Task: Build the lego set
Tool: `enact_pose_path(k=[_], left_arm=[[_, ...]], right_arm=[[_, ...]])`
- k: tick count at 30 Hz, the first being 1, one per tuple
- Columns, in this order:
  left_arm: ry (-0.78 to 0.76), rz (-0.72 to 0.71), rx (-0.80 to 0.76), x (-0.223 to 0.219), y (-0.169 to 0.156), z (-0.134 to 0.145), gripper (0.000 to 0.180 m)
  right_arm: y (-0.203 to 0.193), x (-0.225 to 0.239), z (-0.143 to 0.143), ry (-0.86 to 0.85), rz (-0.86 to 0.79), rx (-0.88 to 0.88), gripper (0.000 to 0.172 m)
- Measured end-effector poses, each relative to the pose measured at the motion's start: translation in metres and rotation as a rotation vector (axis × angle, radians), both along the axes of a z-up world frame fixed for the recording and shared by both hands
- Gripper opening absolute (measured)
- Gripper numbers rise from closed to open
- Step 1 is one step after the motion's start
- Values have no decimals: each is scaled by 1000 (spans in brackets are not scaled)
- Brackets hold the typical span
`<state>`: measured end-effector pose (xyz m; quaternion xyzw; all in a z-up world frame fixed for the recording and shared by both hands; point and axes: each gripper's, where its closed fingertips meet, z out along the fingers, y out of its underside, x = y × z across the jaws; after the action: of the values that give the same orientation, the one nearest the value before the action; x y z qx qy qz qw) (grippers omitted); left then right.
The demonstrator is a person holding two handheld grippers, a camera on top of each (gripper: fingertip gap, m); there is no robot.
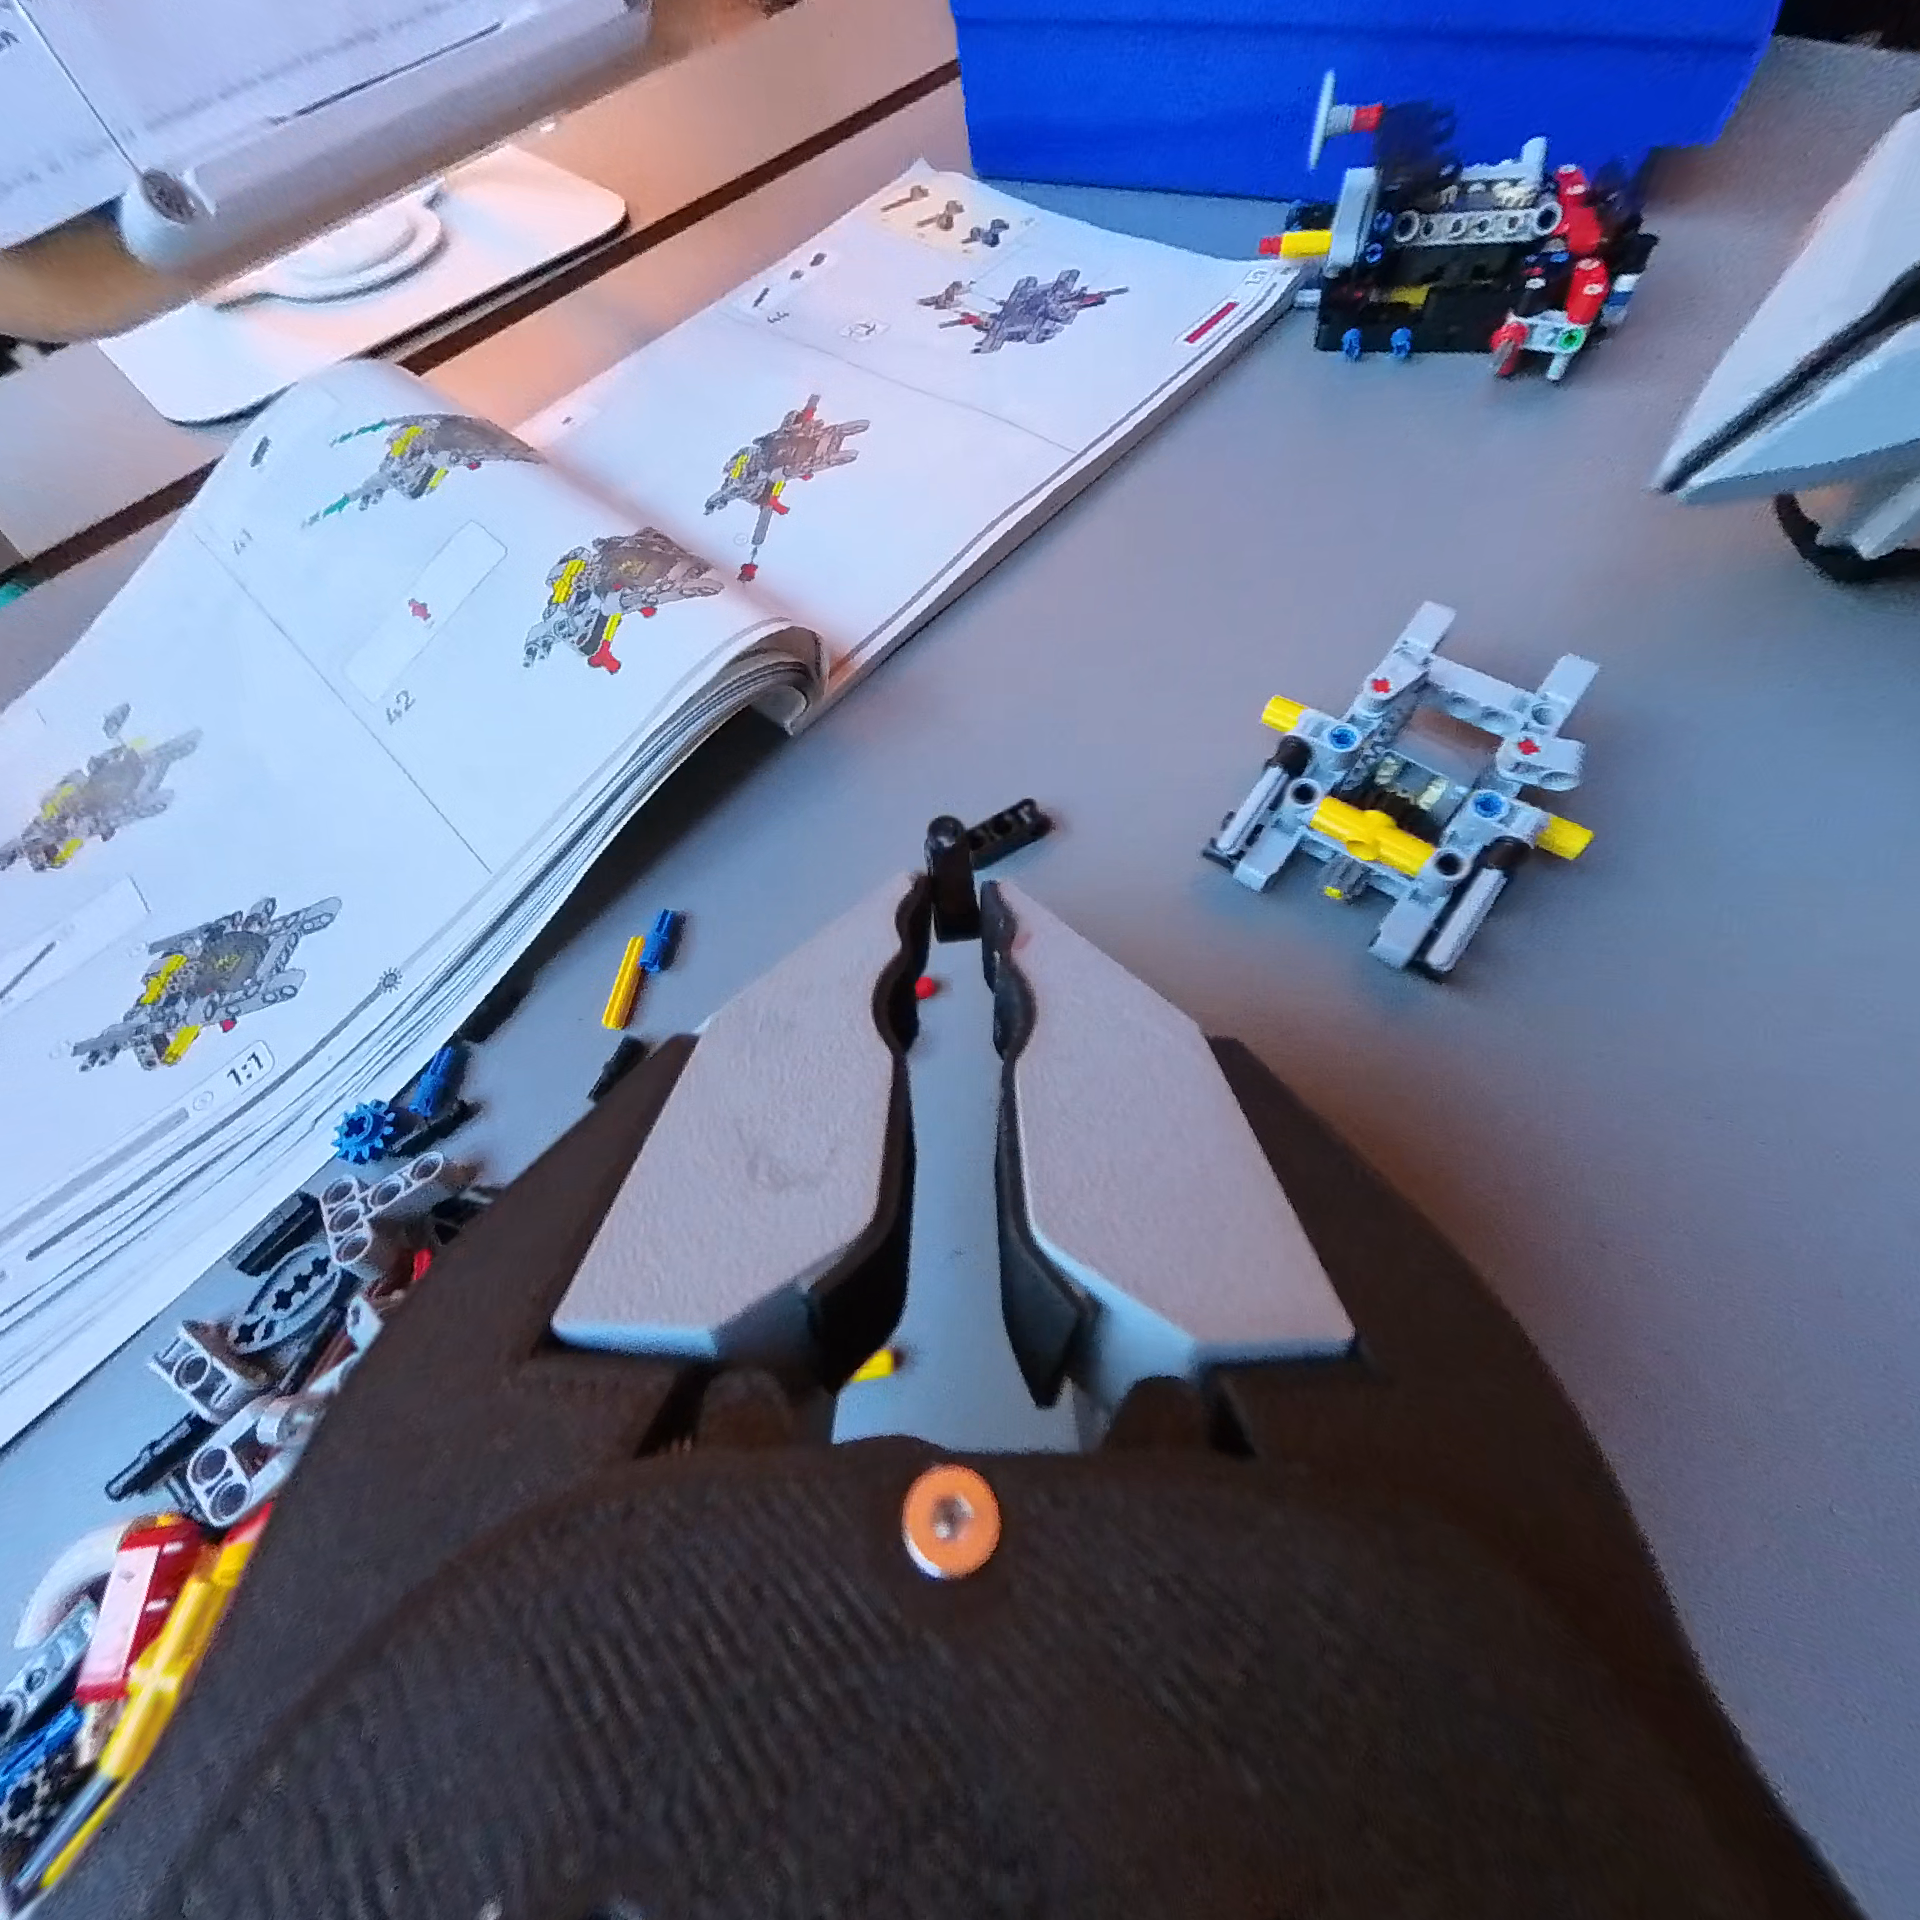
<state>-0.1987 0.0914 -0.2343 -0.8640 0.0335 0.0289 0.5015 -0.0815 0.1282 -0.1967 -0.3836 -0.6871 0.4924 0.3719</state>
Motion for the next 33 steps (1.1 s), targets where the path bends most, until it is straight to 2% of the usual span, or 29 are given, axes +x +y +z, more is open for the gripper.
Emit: enact_pose_path(k=[5, 14, 23, 29, 33], left_arm=[[-4, 20, -52, -4, 0, -8, 10], [-8, 39, -37, -7, -1, -6, 13], [45, -8, -18, 3, 0, -3, 12], [41, -142, 17, 28, 2, 2, 10], [60, -154, -5, 31, 3, -2, 10]], right_arm=[[1, 0, 0, -3, 1, -6, 0], [0, 1, 0, -2, 3, -8, 0], [0, 0, 1, 1, 0, -7, 0], [1, 0, 1, 0, 1, -12, 0], [1, 0, 0, -2, 2, -9, 0]])
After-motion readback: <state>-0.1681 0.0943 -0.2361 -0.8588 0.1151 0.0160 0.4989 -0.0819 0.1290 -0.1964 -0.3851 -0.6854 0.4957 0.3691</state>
